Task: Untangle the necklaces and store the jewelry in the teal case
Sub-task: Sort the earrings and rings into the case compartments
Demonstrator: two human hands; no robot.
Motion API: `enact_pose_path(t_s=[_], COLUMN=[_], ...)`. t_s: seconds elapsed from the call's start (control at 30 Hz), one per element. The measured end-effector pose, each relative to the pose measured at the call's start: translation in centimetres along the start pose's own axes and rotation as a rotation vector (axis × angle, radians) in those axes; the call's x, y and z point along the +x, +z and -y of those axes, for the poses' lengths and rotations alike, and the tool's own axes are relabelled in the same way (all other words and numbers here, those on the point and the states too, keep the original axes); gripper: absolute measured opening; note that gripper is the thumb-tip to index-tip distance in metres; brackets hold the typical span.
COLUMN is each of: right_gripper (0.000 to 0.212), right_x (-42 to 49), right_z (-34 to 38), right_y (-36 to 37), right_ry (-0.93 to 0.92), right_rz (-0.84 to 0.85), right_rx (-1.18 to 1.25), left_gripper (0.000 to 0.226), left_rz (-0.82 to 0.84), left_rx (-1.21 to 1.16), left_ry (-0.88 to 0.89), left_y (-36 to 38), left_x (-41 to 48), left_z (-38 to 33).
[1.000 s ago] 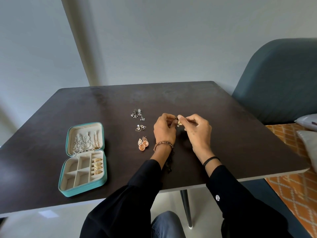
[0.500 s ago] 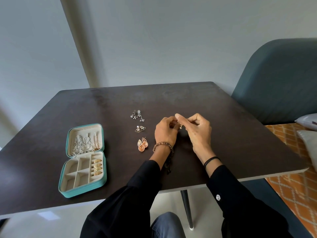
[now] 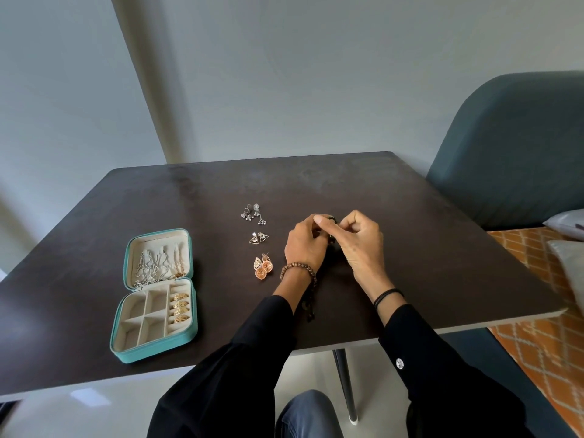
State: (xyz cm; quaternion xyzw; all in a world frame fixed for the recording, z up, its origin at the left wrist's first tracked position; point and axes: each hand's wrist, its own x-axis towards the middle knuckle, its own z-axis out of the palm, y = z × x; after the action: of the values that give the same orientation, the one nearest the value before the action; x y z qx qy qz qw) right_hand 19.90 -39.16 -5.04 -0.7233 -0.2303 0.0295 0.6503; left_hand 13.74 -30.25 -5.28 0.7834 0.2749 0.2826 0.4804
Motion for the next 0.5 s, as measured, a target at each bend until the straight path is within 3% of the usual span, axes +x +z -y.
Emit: enact_pose_path(t_s=[0.5], right_gripper=[0.039], right_x=[-2.0], right_z=[0.8], right_y=[-0.9], right_ry=[-0.016], right_rz=[0.047], right_rx=[0.070], left_gripper=[0.018], left_rz=[-0.037], left_rx=[0.037], left_ry=[0.019], left_y=[-1.0], left_x=[-2.9], left_z=[-1.0])
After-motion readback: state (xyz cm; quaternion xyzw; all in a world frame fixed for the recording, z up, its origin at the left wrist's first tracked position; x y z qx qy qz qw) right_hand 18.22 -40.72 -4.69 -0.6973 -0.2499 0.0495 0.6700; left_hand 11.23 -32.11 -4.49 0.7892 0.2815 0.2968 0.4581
